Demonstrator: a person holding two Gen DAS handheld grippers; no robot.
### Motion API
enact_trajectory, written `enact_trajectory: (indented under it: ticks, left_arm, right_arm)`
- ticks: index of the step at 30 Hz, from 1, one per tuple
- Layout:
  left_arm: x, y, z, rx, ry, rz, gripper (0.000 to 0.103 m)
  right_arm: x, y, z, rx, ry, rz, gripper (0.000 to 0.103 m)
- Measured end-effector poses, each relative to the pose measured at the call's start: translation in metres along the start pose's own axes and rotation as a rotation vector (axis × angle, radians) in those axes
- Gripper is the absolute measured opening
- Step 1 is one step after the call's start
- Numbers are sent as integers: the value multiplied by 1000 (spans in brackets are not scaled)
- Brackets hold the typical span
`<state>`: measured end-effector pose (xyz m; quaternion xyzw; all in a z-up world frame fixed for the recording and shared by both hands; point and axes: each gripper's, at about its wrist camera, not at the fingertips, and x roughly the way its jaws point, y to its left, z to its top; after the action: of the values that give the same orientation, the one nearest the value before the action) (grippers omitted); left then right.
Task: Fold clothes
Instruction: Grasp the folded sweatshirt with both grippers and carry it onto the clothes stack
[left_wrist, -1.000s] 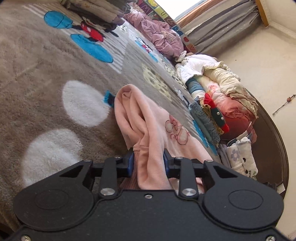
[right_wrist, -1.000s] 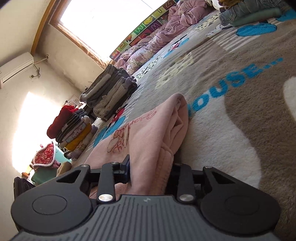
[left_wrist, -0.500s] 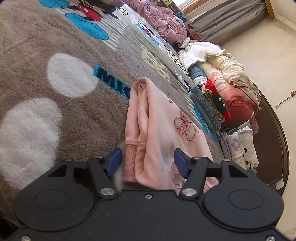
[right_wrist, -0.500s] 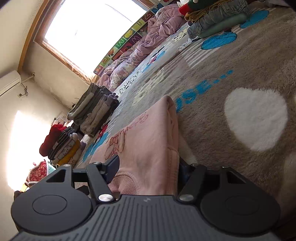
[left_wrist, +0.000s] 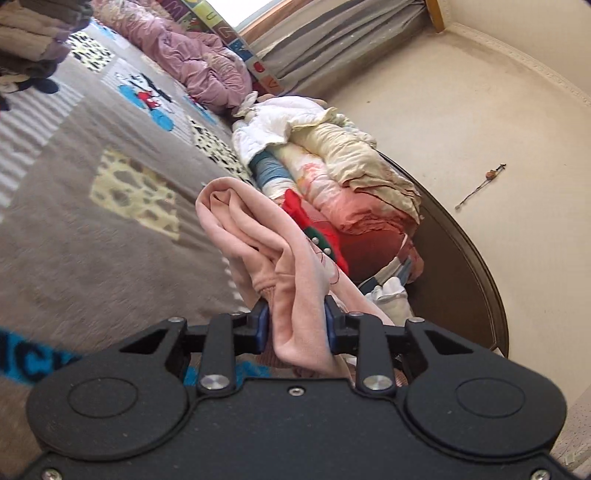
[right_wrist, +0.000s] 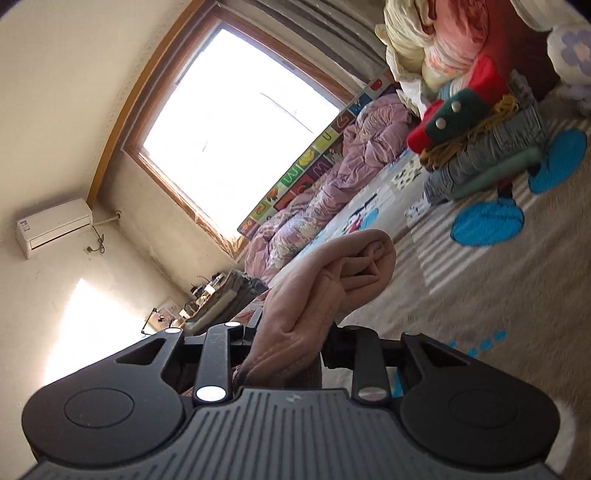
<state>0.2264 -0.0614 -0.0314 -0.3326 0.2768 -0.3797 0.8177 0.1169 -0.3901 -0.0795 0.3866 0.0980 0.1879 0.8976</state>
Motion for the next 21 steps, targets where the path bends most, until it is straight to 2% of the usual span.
enact_trajectory:
  ticks: [3,10,13,15,16,18,19,20,21]
  left_arm:
    - [55,-5,33,58,22,-68,26]
    - [181,-3,103,88,45,-260,26]
    - [227,2,128,44,29,-363,26]
    - [258,13,139,4,37,-403,26]
    - [277,22,137,-6,71,-375,26]
    - [318,42,129,-23,155,-291,30]
    - [340,58,119,-62,235,-191,28]
    - [348,80,109,-135,255,-175,31]
    - [352,103,98,-216,251,-195,31]
  right_arm:
    - [6,-13,40,-32,-106,-21,30]
    - [38,-43,141,-171,-320,-94,30]
    - [54,-55,182,-226,-388,-116,30]
    - [65,-68,207,-231,-417,-134,30]
    - [71,-75,219,-233,-432,-143,32]
    - [88,-103,224,-184,-425,-253,42]
    - [98,-121,219,-144,-407,-327,50]
    - [108,-143,210,-91,-369,-407,53]
    - [116,-164,201,-41,-330,-467,53]
